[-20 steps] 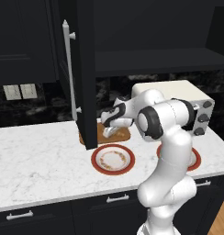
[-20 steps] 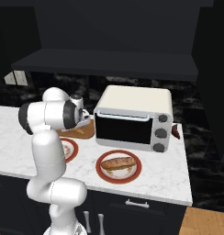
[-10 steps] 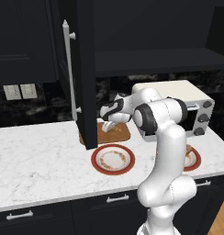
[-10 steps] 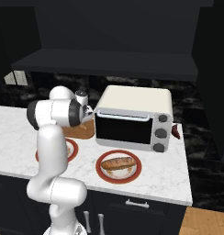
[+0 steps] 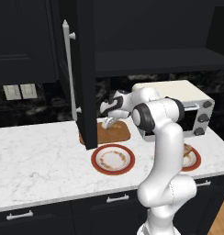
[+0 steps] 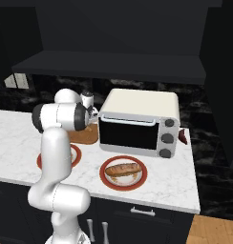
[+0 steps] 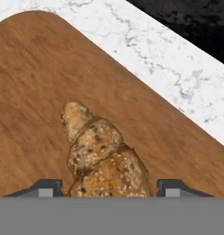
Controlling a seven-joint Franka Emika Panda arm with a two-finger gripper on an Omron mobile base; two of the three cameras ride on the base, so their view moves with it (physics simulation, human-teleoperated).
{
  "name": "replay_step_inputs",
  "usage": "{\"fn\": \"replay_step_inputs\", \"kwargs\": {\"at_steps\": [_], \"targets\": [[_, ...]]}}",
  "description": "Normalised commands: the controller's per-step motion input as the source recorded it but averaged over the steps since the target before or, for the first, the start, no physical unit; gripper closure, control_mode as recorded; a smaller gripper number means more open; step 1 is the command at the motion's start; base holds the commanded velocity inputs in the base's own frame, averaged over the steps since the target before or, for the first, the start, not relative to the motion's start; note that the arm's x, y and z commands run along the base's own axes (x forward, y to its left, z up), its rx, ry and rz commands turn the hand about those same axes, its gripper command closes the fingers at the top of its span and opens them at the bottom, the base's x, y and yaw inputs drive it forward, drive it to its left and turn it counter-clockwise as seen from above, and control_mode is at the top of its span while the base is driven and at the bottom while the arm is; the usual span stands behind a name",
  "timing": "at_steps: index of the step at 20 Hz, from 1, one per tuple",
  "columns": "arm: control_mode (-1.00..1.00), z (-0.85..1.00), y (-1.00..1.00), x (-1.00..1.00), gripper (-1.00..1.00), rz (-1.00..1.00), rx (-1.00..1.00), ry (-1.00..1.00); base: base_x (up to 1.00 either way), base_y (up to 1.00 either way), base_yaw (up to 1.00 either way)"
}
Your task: From the different types of pastries on the counter, select a croissant and place it on the cutting board. Then retrieve a jar of jam from the cabinet and place it alongside the croissant on the cutting board.
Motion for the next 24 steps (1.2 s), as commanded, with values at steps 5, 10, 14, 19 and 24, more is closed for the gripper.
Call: {"fn": "replay_step_inputs", "kwargs": {"at_steps": [5, 10, 14, 19, 24], "targets": [[-1.0, 0.0, 0.03, 0.0, -1.0, 0.0, 0.0, 0.0, 0.0, 0.0, 0.0], [-1.0, 0.17, 0.0, 0.0, -1.0, 0.0, 0.01, 0.0, 0.0, 0.0, 0.0], [-1.0, 0.97, 0.0, 0.0, -1.0, 0.01, 0.05, 0.0, 0.0, 0.0, 0.0], [-1.0, 0.8, 0.01, 0.0, -1.0, 0.01, 0.0, 0.0, 0.0, 0.0, 0.0], [-1.0, -0.02, 0.29, -0.55, -1.0, -0.1, 0.0, -0.01, 0.0, 0.0, 0.0]]}}
